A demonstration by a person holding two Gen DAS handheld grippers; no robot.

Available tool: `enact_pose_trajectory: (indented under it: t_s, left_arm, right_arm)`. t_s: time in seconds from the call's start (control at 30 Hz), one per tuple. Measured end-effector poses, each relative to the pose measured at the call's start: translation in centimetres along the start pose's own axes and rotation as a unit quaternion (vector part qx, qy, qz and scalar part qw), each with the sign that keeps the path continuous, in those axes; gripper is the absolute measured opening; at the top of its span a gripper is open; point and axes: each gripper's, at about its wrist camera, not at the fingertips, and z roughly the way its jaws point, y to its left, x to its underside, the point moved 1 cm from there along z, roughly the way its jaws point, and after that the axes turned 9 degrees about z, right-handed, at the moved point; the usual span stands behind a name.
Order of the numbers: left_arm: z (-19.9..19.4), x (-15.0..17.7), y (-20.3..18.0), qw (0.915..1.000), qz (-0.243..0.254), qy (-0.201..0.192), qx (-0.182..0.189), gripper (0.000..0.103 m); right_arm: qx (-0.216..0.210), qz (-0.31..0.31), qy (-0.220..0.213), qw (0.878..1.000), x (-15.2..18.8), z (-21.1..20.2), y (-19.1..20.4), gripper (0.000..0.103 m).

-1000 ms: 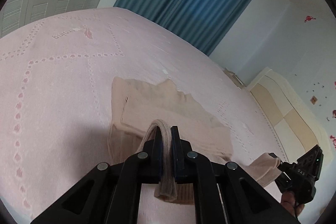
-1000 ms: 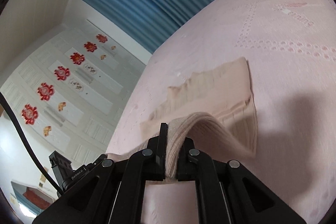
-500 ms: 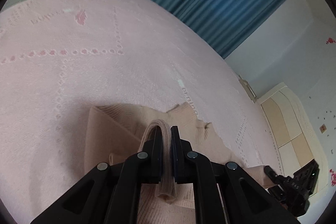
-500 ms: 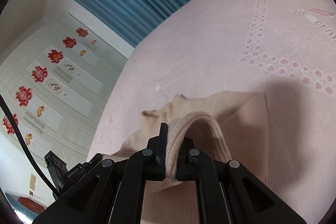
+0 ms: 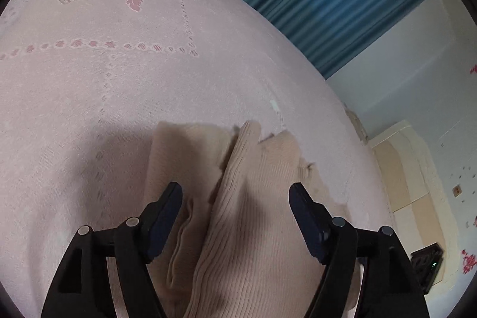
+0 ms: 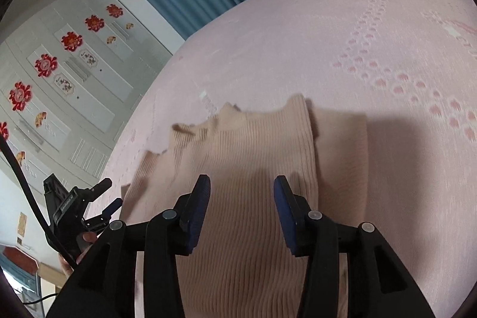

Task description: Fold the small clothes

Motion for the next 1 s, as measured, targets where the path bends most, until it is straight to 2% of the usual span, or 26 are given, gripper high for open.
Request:
enact_pose_trajectory:
  t_s: [0.2,0.3,0.37,0.53,0.63,0.73,0.83,1.0]
  left_arm:
    - [-4.0,3.6,-2.6,0.997,0.073,-0.005,-0.027,0.072]
    - [-6.1,6.4,-3.4,0.9947,0.099,0.003,-0.029,0.072]
    - [-7.2,8.9,-3.4,0.9956,0.089,0.015,-0.026,0.072]
    - [-8.0,11.3,-3.2,0.9957,0.084,0.028,-0.025,0.072]
    - [-7.0,11.2,-2.7,0.9962,0.072,0.041,-0.027,0.072]
    - [-5.6,11.5,-1.6,0.9974,0.032,0.064,-0.008,0.072]
    - [-5.1,10.9,-0.7,0.9987,0.005,0.05,0.01,0.072]
    - [-4.0,9.9,0.1,0.9985,-0.036,0.034,0.025,0.072]
  right_arm:
    - [0.013,-0.075,-0.029,0.997,4.9,-5.7,1.7,0.044]
    - [0.023,-0.084,-0.022,0.996,7.6,-7.4,1.3,0.044]
    - [0.036,-0.078,-0.009,0.996,9.5,-7.7,0.7,0.044]
    - [0.048,-0.029,0.023,0.998,12.1,-7.3,-1.1,0.044]
    - [0.054,-0.02,0.019,0.998,11.6,-6.9,-1.2,0.044]
    - [0.05,0.01,0.03,0.998,11.0,-6.0,-2.2,0.047]
    - [0.041,0.058,0.052,0.996,10.8,-4.8,-4.0,0.047]
    - [0.0,0.117,0.043,0.992,9.5,-4.2,-5.8,0.047]
